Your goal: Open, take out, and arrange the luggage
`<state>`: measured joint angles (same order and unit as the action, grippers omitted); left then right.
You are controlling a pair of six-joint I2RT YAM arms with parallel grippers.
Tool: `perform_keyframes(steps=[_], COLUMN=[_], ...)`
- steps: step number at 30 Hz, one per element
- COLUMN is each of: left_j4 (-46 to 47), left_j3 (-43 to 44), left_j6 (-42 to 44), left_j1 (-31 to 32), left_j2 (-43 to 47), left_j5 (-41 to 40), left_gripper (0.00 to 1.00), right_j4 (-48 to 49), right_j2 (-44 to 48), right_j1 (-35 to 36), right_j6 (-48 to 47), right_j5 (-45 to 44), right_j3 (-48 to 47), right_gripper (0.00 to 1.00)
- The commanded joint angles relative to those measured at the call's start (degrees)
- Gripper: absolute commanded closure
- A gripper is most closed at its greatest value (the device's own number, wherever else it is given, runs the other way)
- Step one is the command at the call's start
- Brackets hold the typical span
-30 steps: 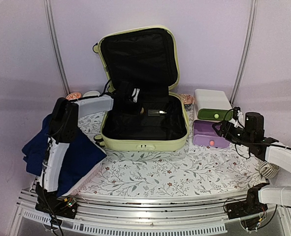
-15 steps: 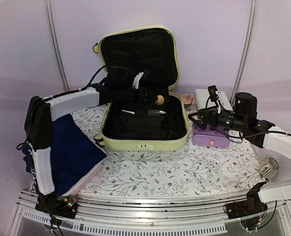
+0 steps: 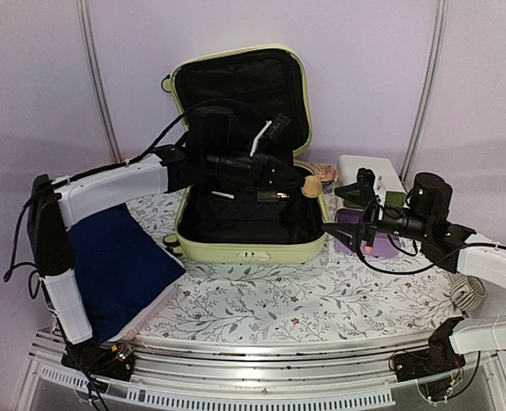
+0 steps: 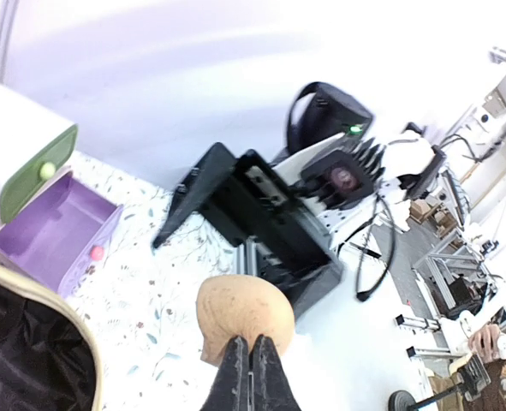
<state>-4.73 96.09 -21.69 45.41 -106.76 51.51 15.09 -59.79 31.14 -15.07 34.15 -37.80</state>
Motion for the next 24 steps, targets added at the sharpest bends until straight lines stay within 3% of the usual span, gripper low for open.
perform_keyframes(steps=[1,9,12,22,24], left_j4=[1.83,1.83,1.79,1.31,1.14], left_j3=[-1.13,-0.80,-0.90,-1.17,-1.17], left_j6=[0.27,0.26,0.16,0.25,0.38], left_j1=[0.89,1.54,1.61,1.87,1.88], left_j2=[1.03,1.03,0.98,0.69,0.68], left_j5=[1.07,1.23,1.36,1.58,1.58], left_gripper=[1.00,1.00,1.00,1.00,1.00], right_j4=[2.05,2.28,2.21,6.51,7.18], right_j2=[-1.89,-3.87,-5.47,-7.43,-7.34], right_j1=[1.23,7.27,7.79,8.33,8.41], right_j6=[-9.41,-20.26,-20.45,-19.81,-20.20], right_j5=[-1.60,-4.09,-6.58,-10.85,-10.95], right_j3=[-3.60,-5.44,-7.16,-8.51,-8.44], right_gripper=[0.04,0.12,0.19,0.26,0.33])
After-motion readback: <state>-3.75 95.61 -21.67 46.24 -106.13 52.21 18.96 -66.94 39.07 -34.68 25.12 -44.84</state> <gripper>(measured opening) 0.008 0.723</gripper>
